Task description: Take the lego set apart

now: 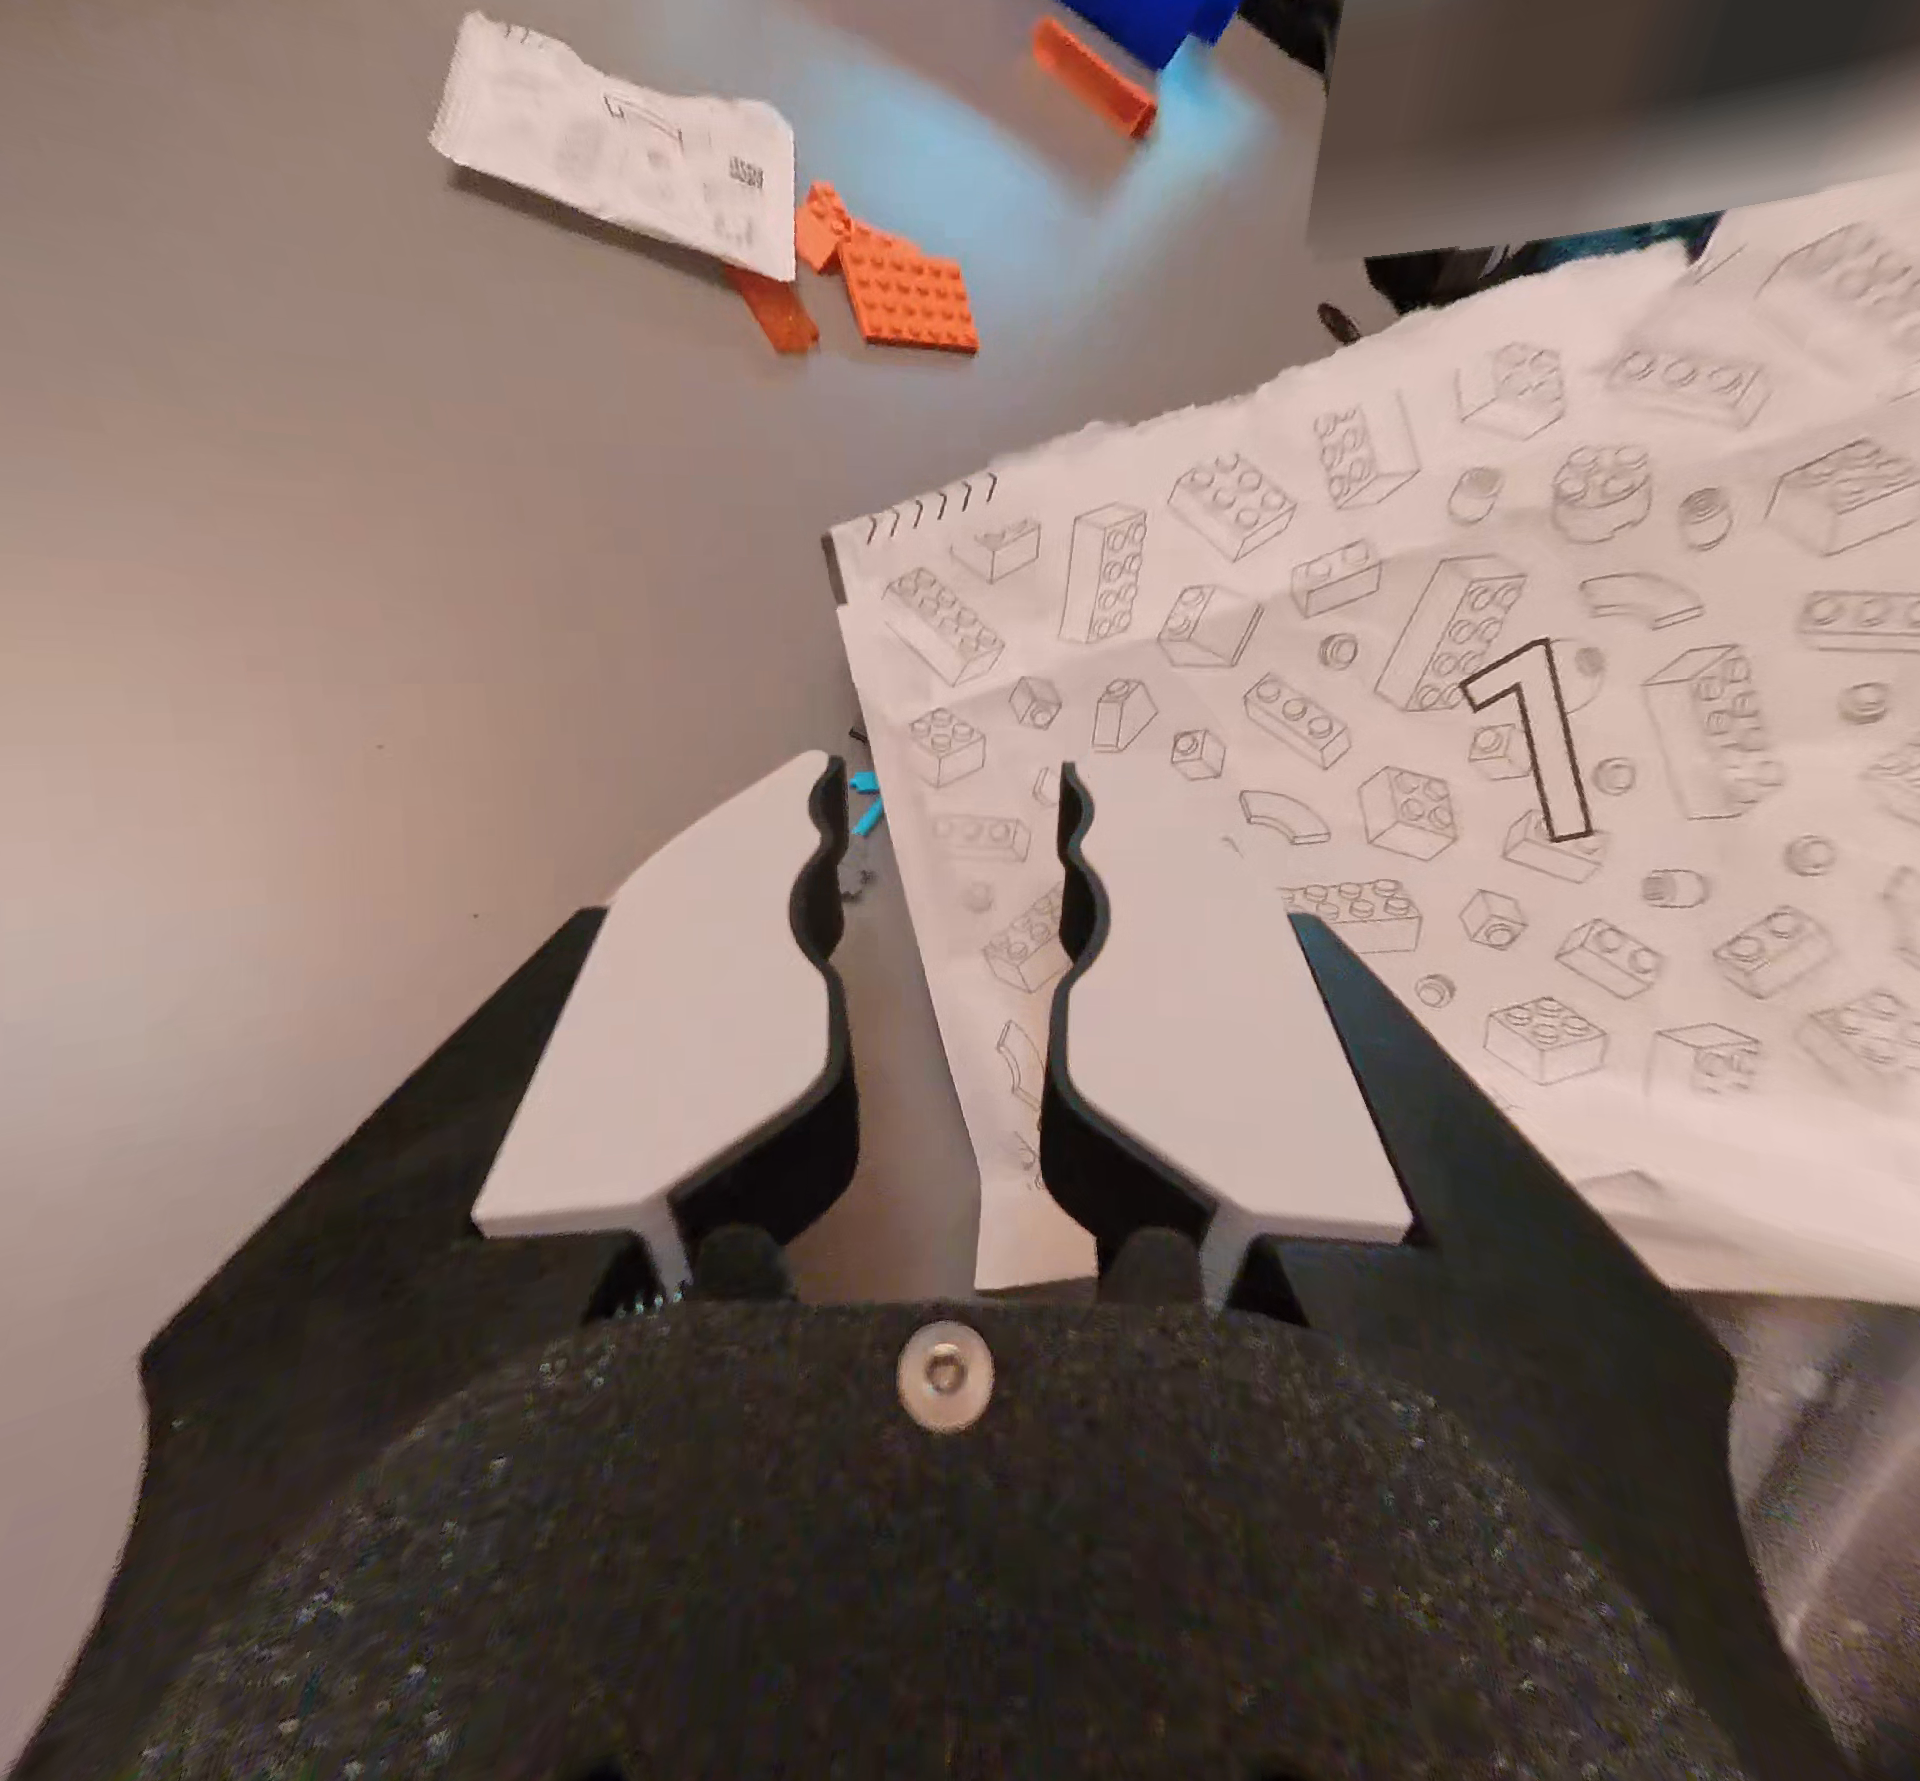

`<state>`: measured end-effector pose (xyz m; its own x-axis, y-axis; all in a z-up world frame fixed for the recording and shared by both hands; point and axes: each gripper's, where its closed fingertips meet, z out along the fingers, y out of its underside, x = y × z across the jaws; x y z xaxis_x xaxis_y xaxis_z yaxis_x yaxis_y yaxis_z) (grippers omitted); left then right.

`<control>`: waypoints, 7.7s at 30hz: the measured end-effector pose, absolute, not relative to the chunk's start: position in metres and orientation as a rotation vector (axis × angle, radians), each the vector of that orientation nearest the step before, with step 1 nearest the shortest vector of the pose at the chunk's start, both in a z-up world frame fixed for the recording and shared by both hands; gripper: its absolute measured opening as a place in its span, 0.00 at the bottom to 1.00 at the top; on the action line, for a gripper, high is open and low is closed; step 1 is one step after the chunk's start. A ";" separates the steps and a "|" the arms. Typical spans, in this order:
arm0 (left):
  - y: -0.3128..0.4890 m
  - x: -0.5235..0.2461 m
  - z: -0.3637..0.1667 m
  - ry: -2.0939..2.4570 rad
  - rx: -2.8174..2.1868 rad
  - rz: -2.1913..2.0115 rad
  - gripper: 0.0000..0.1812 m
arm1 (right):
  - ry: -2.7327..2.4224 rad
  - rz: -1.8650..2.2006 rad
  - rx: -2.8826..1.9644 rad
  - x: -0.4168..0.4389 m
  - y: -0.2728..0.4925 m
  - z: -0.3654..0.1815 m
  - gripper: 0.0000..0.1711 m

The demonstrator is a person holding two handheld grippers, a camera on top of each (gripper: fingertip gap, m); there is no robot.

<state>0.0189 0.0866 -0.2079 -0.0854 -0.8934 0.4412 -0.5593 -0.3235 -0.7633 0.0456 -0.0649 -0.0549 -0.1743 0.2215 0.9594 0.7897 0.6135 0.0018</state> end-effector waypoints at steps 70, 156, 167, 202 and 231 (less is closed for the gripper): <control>-0.005 0.019 -0.181 1.738 -0.893 -0.109 0.00 | -0.297 1.180 -1.921 0.090 -0.045 -0.139 0.38; 0.015 -0.078 -0.162 1.654 -1.241 -0.964 0.00 | -1.535 0.707 -1.808 0.057 -0.012 -0.080 0.20; 0.011 -0.080 -0.162 1.658 -1.230 -0.969 0.00 | -1.593 0.724 -1.852 0.057 -0.010 -0.081 0.20; 0.007 -0.083 -0.162 1.661 -1.219 -0.973 0.00 | -1.750 0.626 -1.943 0.055 -0.019 -0.108 0.19; -0.037 -0.051 -0.055 1.791 -1.003 -0.389 0.16 | -1.735 0.116 -2.246 0.022 0.000 -0.116 0.00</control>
